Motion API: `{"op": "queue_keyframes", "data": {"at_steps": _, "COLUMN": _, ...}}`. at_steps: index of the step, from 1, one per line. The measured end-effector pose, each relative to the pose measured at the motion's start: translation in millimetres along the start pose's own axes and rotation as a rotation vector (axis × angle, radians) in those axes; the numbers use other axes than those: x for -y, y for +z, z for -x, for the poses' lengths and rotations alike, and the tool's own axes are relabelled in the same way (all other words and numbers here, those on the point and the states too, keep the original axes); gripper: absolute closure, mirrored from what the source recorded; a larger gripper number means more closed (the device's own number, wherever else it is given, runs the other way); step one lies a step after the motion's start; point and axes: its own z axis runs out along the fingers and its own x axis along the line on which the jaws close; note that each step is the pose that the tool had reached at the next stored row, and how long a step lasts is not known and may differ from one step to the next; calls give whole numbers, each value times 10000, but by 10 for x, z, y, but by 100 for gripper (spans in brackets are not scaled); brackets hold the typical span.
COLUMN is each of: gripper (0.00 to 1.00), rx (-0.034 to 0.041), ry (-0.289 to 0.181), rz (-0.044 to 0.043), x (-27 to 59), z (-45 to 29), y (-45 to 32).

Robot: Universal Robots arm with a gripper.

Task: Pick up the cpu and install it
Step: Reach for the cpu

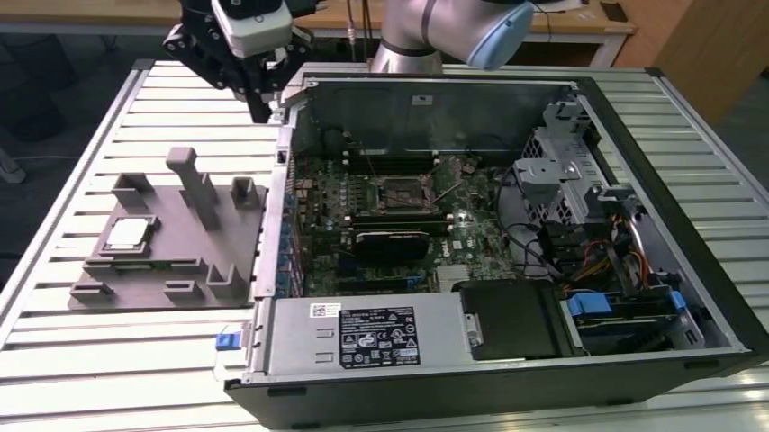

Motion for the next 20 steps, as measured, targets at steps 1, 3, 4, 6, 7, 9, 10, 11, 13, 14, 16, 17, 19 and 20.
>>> {"op": "queue_keyframes", "data": {"at_steps": 1, "gripper": 89, "rx": 0, "ry": 3, "rz": 0, "x": 2, "z": -27, "y": 5}}
{"op": "queue_keyframes", "data": {"at_steps": 3, "gripper": 89, "rx": 1, "ry": 5, "rz": 1, "x": 6, "z": -72, "y": 18}}
{"op": "queue_keyframes", "data": {"at_steps": 4, "gripper": 89, "rx": 0, "ry": 6, "rz": -1, "x": 8, "z": -93, "y": 24}}
{"op": "queue_keyframes", "data": {"at_steps": 6, "gripper": 89, "rx": 0, "ry": 7, "rz": -1, "x": 13, "z": -146, "y": 37}}
{"op": "queue_keyframes", "data": {"at_steps": 7, "gripper": 89, "rx": 0, "ry": 8, "rz": 0, "x": 15, "z": -177, "y": 43}}
{"op": "queue_keyframes", "data": {"at_steps": 9, "gripper": 89, "rx": 1, "ry": 14, "rz": 0, "x": 20, "z": -236, "y": 55}}
{"op": "queue_keyframes", "data": {"at_steps": 10, "gripper": 89, "rx": 1, "ry": 17, "rz": 0, "x": 22, "z": -263, "y": 61}}
{"op": "queue_keyframes", "data": {"at_steps": 11, "gripper": 89, "rx": 1, "ry": 20, "rz": -1, "x": 24, "z": -289, "y": 67}}
{"op": "queue_keyframes", "data": {"at_steps": 13, "gripper": 89, "rx": 1, "ry": 24, "rz": 0, "x": 29, "z": -348, "y": 80}}
{"op": "queue_keyframes", "data": {"at_steps": 14, "gripper": 89, "rx": 1, "ry": 26, "rz": -1, "x": 31, "z": -377, "y": 86}}
{"op": "queue_keyframes", "data": {"at_steps": 16, "gripper": 89, "rx": 2, "ry": 32, "rz": 0, "x": 36, "z": -446, "y": 98}}
{"op": "queue_keyframes", "data": {"at_steps": 17, "gripper": 89, "rx": 1, "ry": 36, "rz": -1, "x": 38, "z": -478, "y": 104}}
{"op": "queue_keyframes", "data": {"at_steps": 19, "gripper": 89, "rx": 1, "ry": 42, "rz": -2, "x": 40, "z": -532, "y": 117}}
{"op": "queue_keyframes", "data": {"at_steps": 20, "gripper": 89, "rx": 1, "ry": 45, "rz": -2, "x": 42, "z": -559, "y": 124}}
